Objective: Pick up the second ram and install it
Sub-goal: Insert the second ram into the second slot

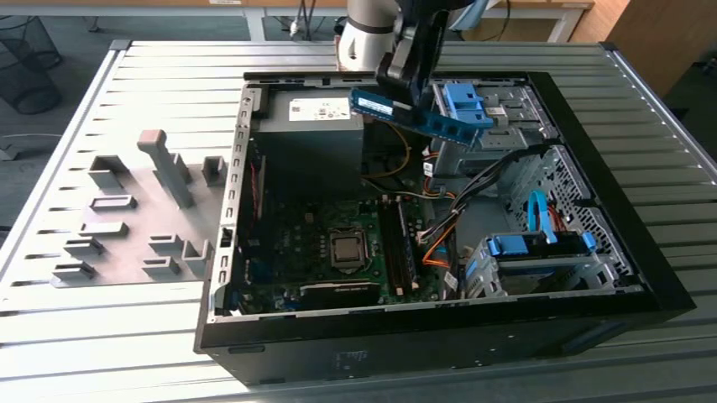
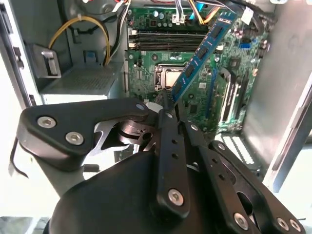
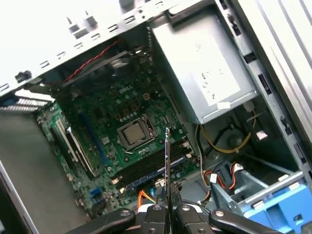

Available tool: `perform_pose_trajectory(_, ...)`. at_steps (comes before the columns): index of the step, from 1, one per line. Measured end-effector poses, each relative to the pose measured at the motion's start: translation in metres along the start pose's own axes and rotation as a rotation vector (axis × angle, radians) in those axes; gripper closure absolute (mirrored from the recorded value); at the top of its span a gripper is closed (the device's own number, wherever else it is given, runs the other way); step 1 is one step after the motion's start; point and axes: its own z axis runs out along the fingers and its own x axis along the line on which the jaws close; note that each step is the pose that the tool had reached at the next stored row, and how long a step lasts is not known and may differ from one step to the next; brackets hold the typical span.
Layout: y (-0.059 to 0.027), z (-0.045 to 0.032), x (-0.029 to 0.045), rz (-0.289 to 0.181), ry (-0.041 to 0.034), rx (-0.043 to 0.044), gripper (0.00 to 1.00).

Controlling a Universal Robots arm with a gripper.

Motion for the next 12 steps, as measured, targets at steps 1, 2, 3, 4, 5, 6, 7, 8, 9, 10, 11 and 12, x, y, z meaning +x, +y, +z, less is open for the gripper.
perform_pose_trajectory(1,0.0000,0.0003,0.0000,0.018,0.0000,0.0001,0.86)
perform_pose_trajectory(2,0.0000,0.0006,0.0000,0.037,0.0001,0.0003,0.86)
perform_pose_trajectory(3,0.0000,0.0009,0.0000,0.055,0.0002,0.0005,0.86)
perform_pose_trajectory(4,0.0000,0.0012,0.0000,0.073,0.0002,0.0007,0.86)
perform_pose_trajectory(5,0.0000,0.0014,0.0000,0.091,0.0003,0.0008,0.86)
perform_pose_trajectory(6,0.0000,0.0017,0.0000,0.109,0.0003,0.0010,0.86)
perform_pose_trajectory(7,0.0000,0.0020,0.0000,0.127,0.0003,0.0012,0.86)
perform_pose_trajectory(8,0.0000,0.0023,0.0000,0.145,0.0003,0.0014,0.86)
perform_pose_trajectory(9,0.0000,0.0026,0.0000,0.164,0.0004,0.0016,0.86)
perform_pose_trajectory(10,0.0000,0.0029,0.0000,0.182,0.0005,0.0018,0.86)
perform_pose_trajectory(11,0.0000,0.0032,0.0000,0.200,0.0005,0.0019,0.86)
perform_pose_trajectory(12,0.0000,0.0034,0.0000,0.218,0.0006,0.0022,0.86)
